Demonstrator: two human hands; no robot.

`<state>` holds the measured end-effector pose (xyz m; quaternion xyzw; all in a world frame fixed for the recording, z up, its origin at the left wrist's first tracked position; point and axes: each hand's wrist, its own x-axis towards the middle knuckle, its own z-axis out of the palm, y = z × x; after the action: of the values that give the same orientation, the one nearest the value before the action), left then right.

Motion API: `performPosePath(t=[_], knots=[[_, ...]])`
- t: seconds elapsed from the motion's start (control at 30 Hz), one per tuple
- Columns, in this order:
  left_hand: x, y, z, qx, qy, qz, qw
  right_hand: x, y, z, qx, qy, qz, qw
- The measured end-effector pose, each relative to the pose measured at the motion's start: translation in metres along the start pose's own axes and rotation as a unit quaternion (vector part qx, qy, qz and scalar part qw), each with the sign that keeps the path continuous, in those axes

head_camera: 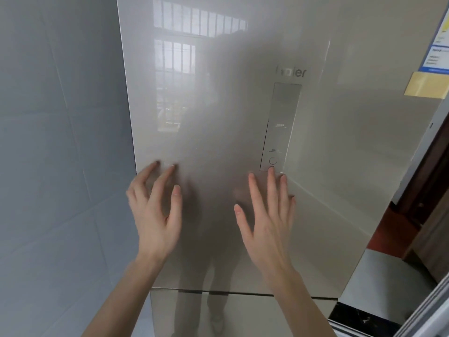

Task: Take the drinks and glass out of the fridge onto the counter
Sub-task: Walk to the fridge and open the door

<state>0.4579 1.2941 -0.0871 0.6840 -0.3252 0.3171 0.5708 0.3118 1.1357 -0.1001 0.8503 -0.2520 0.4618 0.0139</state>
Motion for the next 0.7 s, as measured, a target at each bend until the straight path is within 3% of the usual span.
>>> performPosePath(t=[0.27,0.37,0.47,0.7], knots=[[0.003,-0.02,0.005,0.015,0.008,-0.027,1.0,-0.002,0.003,0.021,-0.08,0.01,-0.004,0.997],[0.005,-0.017,0.004,-0.008,0.01,-0.105,0.994,-0.003,0.004,0.022,-0.086,0.009,-0.004,0.996],[0.01,-0.021,-0.001,-0.083,-0.026,-0.194,0.977,-0.004,0.004,0.018,-0.076,0.003,-0.006,0.997],[0.014,-0.018,-0.01,-0.054,-0.086,-0.207,0.973,-0.004,-0.001,0.002,-0.042,-0.035,0.0,0.999]])
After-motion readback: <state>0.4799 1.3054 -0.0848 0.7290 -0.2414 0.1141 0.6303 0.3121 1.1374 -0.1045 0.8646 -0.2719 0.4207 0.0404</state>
